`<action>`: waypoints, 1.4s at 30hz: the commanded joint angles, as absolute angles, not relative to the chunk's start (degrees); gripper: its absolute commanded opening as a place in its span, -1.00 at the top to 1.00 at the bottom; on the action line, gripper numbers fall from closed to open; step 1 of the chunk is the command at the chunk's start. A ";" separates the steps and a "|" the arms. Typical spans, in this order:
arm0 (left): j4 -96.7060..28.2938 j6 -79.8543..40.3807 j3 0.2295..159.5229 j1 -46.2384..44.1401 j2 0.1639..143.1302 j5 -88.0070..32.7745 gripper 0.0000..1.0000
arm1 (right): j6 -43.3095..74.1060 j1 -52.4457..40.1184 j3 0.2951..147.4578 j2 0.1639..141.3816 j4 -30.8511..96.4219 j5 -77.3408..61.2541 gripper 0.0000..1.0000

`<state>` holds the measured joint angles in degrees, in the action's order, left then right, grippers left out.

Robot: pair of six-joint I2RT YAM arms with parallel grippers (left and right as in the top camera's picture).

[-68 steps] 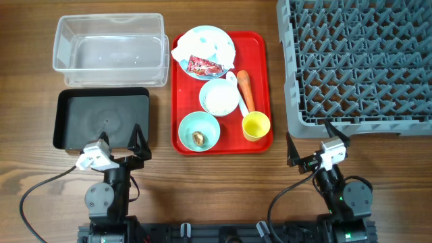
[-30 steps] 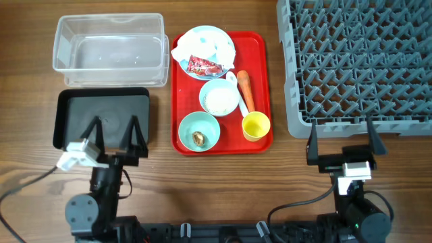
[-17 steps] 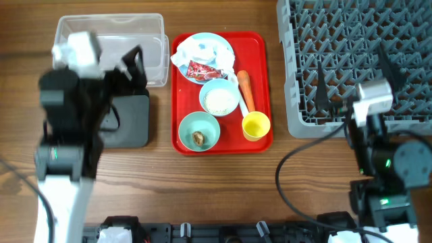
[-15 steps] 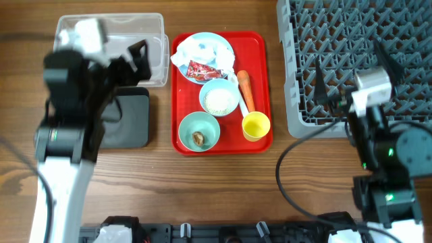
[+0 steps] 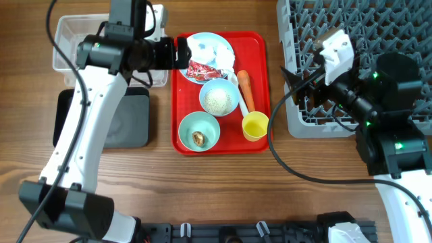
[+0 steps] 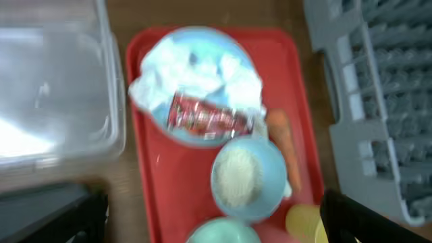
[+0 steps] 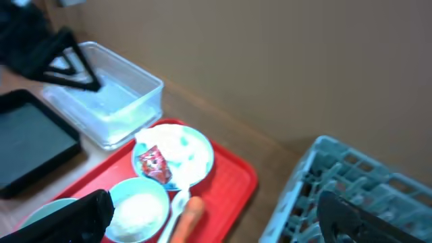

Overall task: Sort waste into correct bins and load items into the dishwasher rack
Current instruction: 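Raise the left arm and reach toward the white tissue on the plate, then grasp the white tissue with the left gripper and lift it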

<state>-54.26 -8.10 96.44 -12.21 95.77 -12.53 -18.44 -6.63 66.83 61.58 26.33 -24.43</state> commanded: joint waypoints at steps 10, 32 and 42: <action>-44.53 -11.16 106.10 -22.48 118.32 6.94 -0.99 | -6.90 -6.50 68.14 61.95 29.63 -27.51 -1.00; -34.85 -10.74 106.08 -22.72 135.59 2.61 -0.99 | -6.87 -6.50 67.92 67.20 33.76 -27.51 -0.99; -34.68 -10.81 106.08 -22.76 138.45 2.59 0.70 | -6.90 -6.50 67.92 67.20 33.87 -27.49 -0.99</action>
